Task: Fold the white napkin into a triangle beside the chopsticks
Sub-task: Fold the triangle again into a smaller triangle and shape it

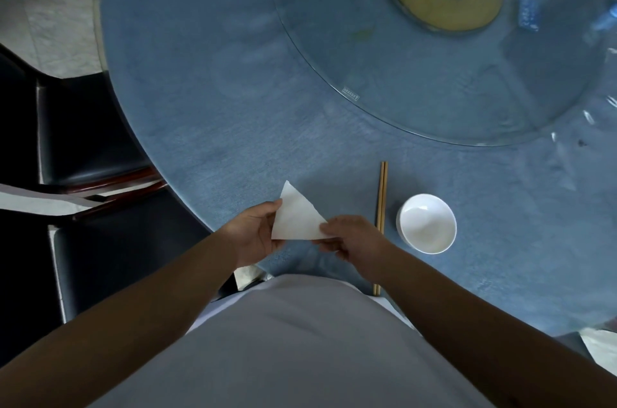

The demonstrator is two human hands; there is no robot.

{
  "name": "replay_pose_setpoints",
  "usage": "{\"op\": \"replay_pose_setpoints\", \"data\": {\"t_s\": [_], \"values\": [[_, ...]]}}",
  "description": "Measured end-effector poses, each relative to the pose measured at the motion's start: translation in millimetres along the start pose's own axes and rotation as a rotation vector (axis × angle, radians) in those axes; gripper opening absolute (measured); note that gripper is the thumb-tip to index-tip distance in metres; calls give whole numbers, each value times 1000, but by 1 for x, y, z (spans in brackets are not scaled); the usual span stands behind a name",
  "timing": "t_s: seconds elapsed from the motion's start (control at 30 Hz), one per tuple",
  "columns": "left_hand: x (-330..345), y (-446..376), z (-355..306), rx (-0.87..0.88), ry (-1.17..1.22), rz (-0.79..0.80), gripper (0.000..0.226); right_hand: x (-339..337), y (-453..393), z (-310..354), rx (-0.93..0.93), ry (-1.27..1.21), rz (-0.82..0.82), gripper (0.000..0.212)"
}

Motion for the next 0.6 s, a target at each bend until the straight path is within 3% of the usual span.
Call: {"op": "replay_pose_setpoints", "data": {"t_s": [0.17, 0.27, 0.47, 0.6], "values": [[16, -4, -16, 59, -277, -10, 27, 0, 6, -1, -68, 1, 6, 13], [27, -5, -27, 156, -299, 7, 17, 0, 11, -4, -98, -34, -12, 15], [36, -3, -44, 245, -432, -23, 14, -4, 23, -13, -221, 17, -219, 21], [42, -1, -53, 276, -513, -21, 11, -4, 29, -20, -242, 0, -259, 12]]}}
Point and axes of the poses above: each hand's wrist, its own y-axis away from the middle knuckle, its own x-axis out of the palm, z = x × y, the point moved 3 cm from there along -y, towards the middle knuckle, and after that the axes turned 2 degrees about -x, right-handed, at the moved point
